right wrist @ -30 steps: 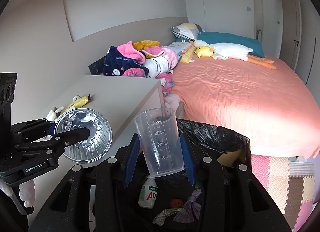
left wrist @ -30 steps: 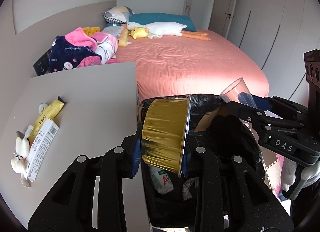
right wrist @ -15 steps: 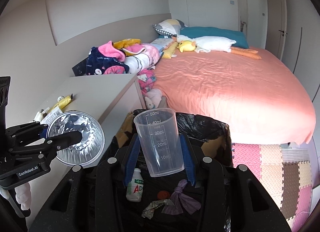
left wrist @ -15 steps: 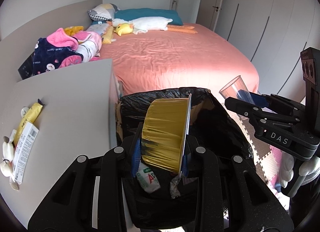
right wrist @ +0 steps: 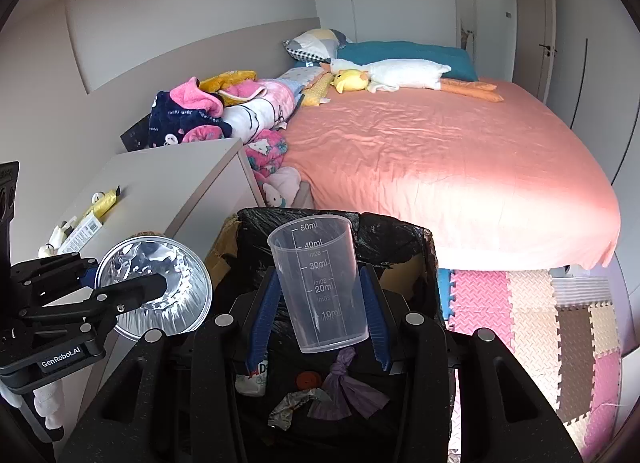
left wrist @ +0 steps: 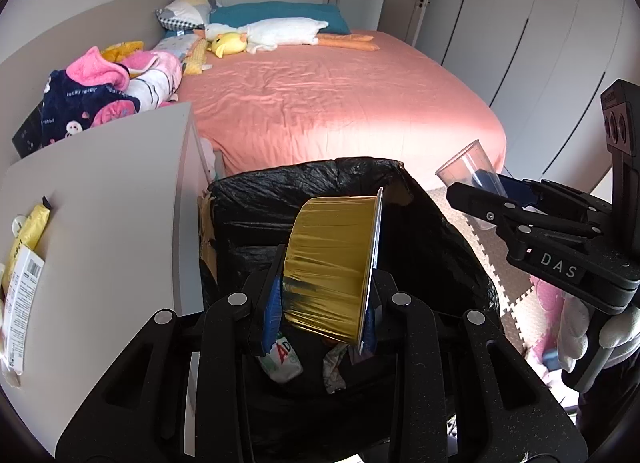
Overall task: Collect trash
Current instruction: 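Carry the gold foil cup and measuring cup over the black bin and open both grippers, then move the left gripper to the white plush toy and close on it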
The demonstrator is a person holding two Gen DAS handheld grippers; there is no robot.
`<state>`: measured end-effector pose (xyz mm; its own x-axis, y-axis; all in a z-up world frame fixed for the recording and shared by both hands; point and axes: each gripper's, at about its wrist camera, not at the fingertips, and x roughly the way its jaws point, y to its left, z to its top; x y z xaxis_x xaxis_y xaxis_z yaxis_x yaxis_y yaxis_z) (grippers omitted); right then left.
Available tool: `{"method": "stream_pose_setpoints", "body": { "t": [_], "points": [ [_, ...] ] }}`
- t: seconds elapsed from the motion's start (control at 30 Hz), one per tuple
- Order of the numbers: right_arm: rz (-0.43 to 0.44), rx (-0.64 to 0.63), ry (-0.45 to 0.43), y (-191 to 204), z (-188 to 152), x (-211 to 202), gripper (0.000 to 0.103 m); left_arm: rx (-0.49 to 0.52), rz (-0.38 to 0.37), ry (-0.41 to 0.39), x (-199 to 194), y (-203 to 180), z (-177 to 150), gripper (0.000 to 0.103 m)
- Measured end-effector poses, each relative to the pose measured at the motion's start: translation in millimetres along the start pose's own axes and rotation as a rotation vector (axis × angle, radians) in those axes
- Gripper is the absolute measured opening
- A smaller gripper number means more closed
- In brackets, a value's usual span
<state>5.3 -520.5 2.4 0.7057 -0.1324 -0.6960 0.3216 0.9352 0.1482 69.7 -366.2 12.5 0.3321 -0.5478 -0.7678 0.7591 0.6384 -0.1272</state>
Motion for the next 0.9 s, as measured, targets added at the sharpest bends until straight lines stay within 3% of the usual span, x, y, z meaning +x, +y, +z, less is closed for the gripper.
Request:
{"method": "stream_pose_setpoints", "body": {
  "t": [0.03, 0.07, 0.1, 0.13, 0.2, 0.37, 0.73, 0.9],
  "points": [
    [-0.009, 0.004, -0.001, -0.9, 0.8, -0.5, 0.043, -0.010, -0.008, 0.010, 1.1, 1.8, -0.1, 0.047],
    [-0.015, 0.006, -0.004, -1.2, 1.8, -1.4, 0.046, -0.030, -0.012, 0.017, 2.6, 5.8, 1.3, 0.081],
    [-0.025, 0.008, -0.011, -1.3, 3.1, -3.2, 0.054, -0.051, -0.009, 0.006, 1.4, 8.9, 1.6, 0.093],
    [-0.032, 0.011, -0.022, -1.3, 4.4, -4.6, 0.059, -0.062, 0.000, -0.018, -1.7, 10.1, 1.0, 0.097],
    [-0.052, 0.017, -0.040, -1.8, 6.5, -8.3, 0.070, -0.055, 0.012, -0.041, -5.8, 10.6, 1.6, 0.097],
    [-0.068, 0.017, -0.034, -1.5, 7.9, -8.1, 0.076, -0.063, 0.026, -0.044, -7.4, 12.3, 1.7, 0.097],
    [-0.048, -0.002, -0.017, 15.1, 6.8, -0.9, 0.077, -0.082, 0.043, -0.051, -15.2, 26.9, -4.9, 0.097],
    [-0.033, -0.023, -0.037, 32.9, 8.5, 0.6, 0.084, -0.104, 0.087, -0.058, -24.0, 42.8, -14.8, 0.097]
  ]
}}
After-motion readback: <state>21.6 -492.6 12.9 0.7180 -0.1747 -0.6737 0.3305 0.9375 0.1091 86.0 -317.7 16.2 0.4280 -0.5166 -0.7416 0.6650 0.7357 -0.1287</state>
